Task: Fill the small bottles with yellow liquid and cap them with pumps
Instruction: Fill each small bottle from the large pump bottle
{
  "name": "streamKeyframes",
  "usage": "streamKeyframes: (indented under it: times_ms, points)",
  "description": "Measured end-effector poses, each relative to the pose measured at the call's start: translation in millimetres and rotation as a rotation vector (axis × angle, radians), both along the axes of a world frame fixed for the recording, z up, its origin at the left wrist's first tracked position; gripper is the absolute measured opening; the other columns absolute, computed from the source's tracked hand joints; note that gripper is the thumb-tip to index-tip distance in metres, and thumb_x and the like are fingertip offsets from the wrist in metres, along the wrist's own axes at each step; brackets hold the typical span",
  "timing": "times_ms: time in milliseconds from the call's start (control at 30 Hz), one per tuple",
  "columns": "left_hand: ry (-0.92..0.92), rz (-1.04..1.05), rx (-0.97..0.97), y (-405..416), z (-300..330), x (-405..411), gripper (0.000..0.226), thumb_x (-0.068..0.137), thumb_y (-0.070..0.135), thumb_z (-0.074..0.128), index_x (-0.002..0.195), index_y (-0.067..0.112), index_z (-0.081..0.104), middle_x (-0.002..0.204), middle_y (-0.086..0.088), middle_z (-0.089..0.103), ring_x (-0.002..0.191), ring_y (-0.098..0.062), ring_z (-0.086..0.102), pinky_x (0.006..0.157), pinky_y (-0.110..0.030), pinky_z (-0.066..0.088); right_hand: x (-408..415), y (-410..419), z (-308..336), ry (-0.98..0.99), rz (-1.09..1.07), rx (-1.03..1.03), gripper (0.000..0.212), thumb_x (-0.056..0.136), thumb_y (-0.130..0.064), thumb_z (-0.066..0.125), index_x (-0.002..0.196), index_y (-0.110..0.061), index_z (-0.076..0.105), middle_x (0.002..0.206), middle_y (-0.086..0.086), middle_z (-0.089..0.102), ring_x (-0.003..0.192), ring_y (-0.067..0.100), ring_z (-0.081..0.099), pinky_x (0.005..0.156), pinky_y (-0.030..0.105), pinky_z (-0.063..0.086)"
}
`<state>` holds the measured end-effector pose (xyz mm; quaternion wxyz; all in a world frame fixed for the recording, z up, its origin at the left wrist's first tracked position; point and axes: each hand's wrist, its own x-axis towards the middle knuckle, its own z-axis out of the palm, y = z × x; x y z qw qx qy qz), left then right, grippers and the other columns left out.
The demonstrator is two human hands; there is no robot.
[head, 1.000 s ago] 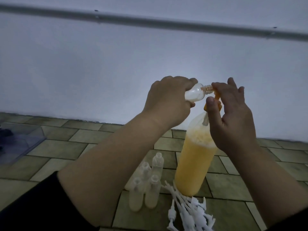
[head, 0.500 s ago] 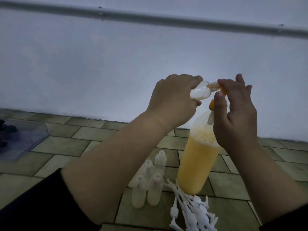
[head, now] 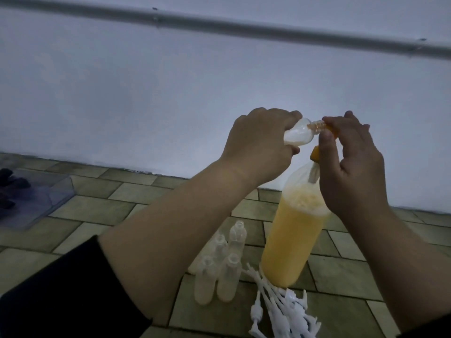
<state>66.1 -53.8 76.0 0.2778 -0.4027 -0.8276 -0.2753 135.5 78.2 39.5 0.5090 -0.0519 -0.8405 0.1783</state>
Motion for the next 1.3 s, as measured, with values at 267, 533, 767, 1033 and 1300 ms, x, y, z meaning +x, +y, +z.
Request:
streamKeyframes:
  times_ms: [267, 533, 767, 1033, 1300]
  points:
    - [0.02, -0.003, -0.014, 10.0, -13.4, -0.5, 0.047, 0.084, 0.032, 0.064, 0.128, 0.025, 0.052, 0.122, 0.006, 0.063, 0.106, -0.021, 0.054, 0.089, -0.037, 0.044, -0.2, 5.9, -13.7, 0.071, 0.014, -0.065, 0.048, 0.097, -0.031, 0.027, 0.124, -0.007, 0.058, 0.125, 0.009, 0.059, 0.131, 0.019, 0.043, 0.095, -0.003, 0.021]
    - [0.016, -0.017, 0.004, 5.7, 2.6, 0.6, 0.046, 0.084, 0.032, 0.065, 0.127, 0.027, 0.053, 0.121, 0.007, 0.062, 0.108, -0.018, 0.053, 0.092, -0.035, 0.043, 4.0, 3.1, -0.1, 0.122, 0.019, 0.01, 0.041, 0.097, -0.025, 0.031, 0.124, -0.007, 0.056, 0.124, 0.009, 0.057, 0.104, -0.004, 0.041, 0.087, -0.004, 0.024]
    - [-0.017, 0.014, -0.041, 5.8, -5.3, -4.0, 0.041, 0.084, 0.033, 0.064, 0.124, 0.028, 0.054, 0.117, 0.006, 0.064, 0.104, -0.02, 0.055, 0.089, -0.036, 0.044, -0.1, 1.6, -4.4, 0.048, 0.002, 0.007, 0.048, 0.094, -0.034, 0.028, 0.123, -0.008, 0.057, 0.122, 0.009, 0.059, 0.104, 0.003, 0.043, 0.082, -0.007, 0.022]
    - [-0.001, -0.01, -0.02, 6.7, -0.2, -5.0, 0.046, 0.083, 0.034, 0.066, 0.127, 0.028, 0.053, 0.118, 0.007, 0.064, 0.103, -0.018, 0.056, 0.087, -0.031, 0.044, 1.6, 1.2, -3.0, 0.084, -0.023, 0.045, 0.047, 0.098, -0.034, 0.027, 0.123, -0.005, 0.056, 0.123, 0.01, 0.059, 0.117, 0.019, 0.049, 0.109, 0.019, 0.021]
    - [-0.007, 0.001, -0.034, 0.8, 2.3, -5.4, 0.04, 0.083, 0.034, 0.066, 0.121, 0.03, 0.056, 0.115, 0.008, 0.064, 0.101, -0.018, 0.056, 0.084, -0.03, 0.042, 7.8, -4.1, 12.6, 0.038, 0.015, 0.041, 0.047, 0.101, -0.036, 0.026, 0.109, -0.011, 0.064, 0.093, -0.007, 0.057, 0.086, -0.003, 0.042, 0.107, 0.038, 0.034]
